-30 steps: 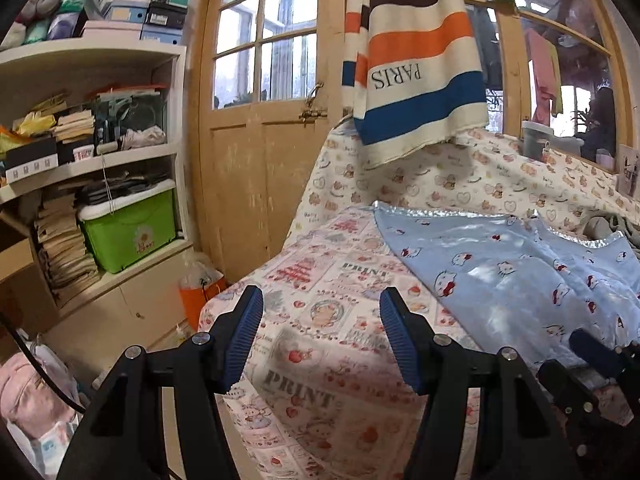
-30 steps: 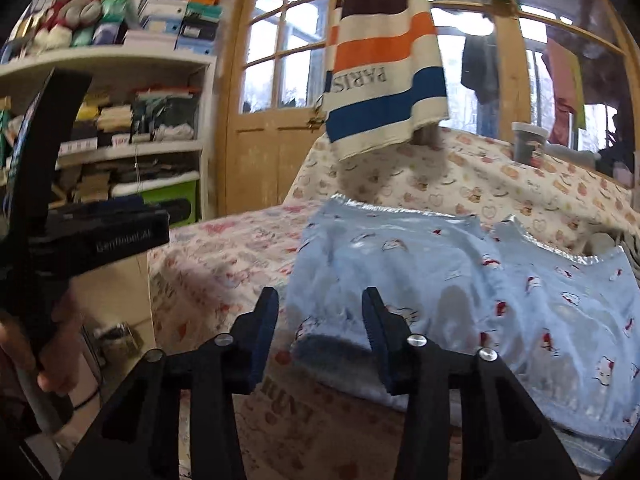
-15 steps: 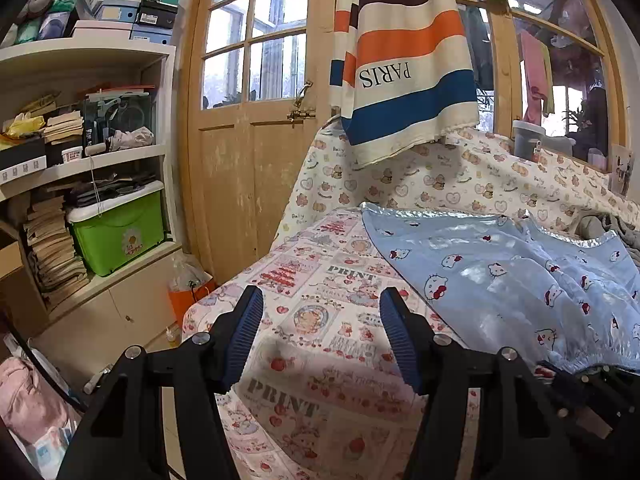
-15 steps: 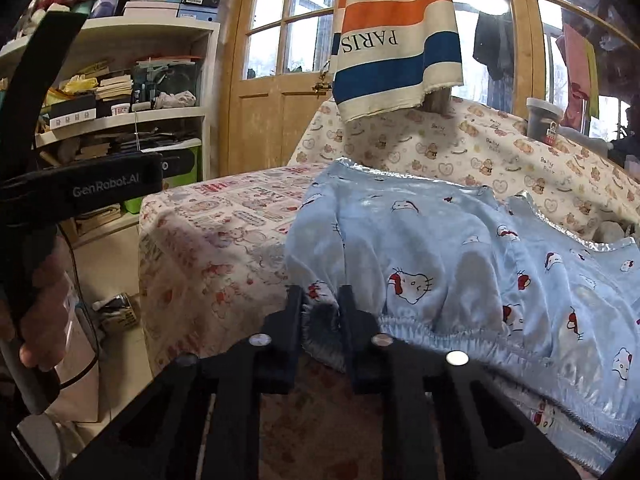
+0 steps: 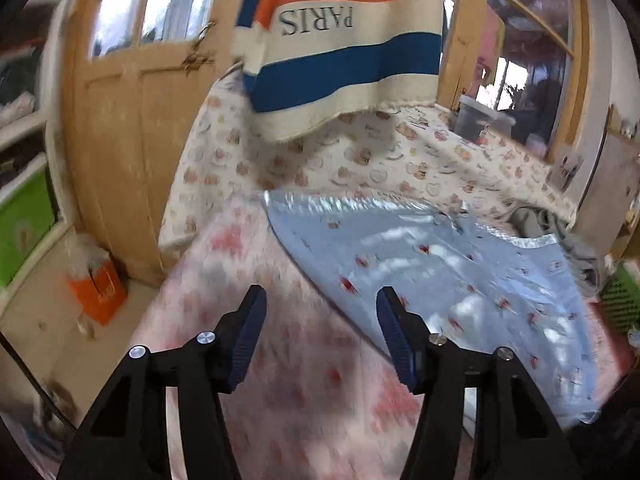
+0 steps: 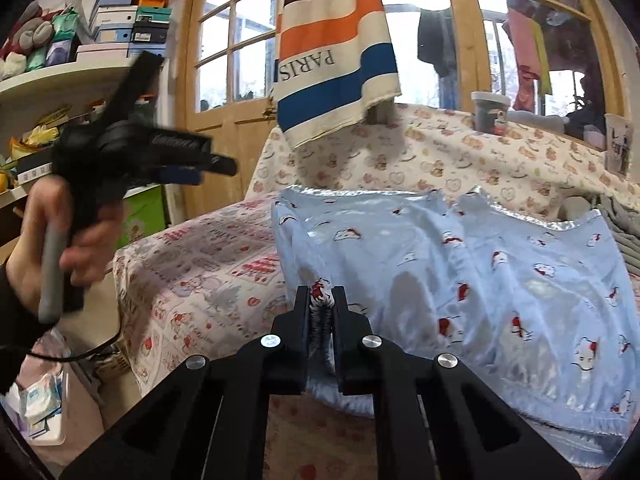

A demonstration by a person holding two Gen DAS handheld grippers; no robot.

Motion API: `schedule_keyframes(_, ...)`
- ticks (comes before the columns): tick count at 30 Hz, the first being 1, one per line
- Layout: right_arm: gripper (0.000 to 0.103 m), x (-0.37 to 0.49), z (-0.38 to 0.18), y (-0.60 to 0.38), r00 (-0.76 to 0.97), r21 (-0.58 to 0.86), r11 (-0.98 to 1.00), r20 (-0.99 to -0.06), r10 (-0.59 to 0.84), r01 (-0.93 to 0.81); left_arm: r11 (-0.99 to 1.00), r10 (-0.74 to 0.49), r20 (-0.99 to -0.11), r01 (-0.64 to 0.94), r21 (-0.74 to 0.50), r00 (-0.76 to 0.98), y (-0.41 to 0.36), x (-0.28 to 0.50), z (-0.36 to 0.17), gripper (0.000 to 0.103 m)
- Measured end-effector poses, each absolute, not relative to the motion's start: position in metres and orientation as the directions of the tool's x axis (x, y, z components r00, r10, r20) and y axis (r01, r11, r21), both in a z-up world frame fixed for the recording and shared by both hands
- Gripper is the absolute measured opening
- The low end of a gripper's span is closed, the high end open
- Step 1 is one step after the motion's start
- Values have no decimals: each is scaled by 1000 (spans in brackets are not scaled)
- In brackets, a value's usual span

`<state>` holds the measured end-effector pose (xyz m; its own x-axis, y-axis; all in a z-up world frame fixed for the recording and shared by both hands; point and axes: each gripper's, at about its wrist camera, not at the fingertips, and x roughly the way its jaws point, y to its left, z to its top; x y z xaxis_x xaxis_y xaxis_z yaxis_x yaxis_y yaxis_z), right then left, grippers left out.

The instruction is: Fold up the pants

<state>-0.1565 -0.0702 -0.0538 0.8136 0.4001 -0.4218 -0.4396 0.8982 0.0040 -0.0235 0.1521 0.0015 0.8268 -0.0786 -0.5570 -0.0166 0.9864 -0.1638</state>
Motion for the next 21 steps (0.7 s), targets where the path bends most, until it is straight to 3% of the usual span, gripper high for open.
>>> schedule_keyframes(2, 10, -159, -51, -74, 827, -1, 906, -407, 387, -424, 997, 39, -540, -70, -37, 841, 147, 3, 2, 55)
schedule_keyframes(9, 10, -161, -47, -84, 854, -12, 924, -386, 348, -382, 980, 130, -645, -198, -34, 753, 167, 106, -15, 43)
schedule_keyframes(15, 10, -158, -50, -93, 851, 21, 930, -396, 344, -366, 946, -56, -732, -199, -257, 679, 195, 154, -24, 32)
schedule_keyframes(21, 10, -159, -49, -96, 857, 31, 934, -388, 338, -355, 938, -91, -781, -209, -275, 618, 194, 181, -38, 31)
